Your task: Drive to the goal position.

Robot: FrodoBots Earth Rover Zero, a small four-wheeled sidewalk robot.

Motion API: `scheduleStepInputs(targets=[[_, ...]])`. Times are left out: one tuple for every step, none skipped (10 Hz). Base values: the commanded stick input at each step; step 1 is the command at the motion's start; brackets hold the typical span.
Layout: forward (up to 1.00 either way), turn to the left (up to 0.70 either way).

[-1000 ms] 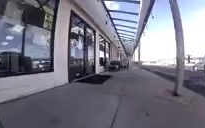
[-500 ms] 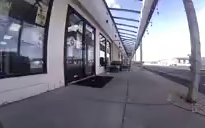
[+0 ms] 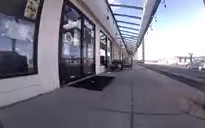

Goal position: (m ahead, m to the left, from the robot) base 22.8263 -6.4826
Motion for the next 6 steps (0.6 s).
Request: scheduleStepInputs(targets=[[0.7,0.0],[0.7,0.0],[0.7,0.0],[0.7,0.0],[0.7,0.0],[0.7,0.0]])
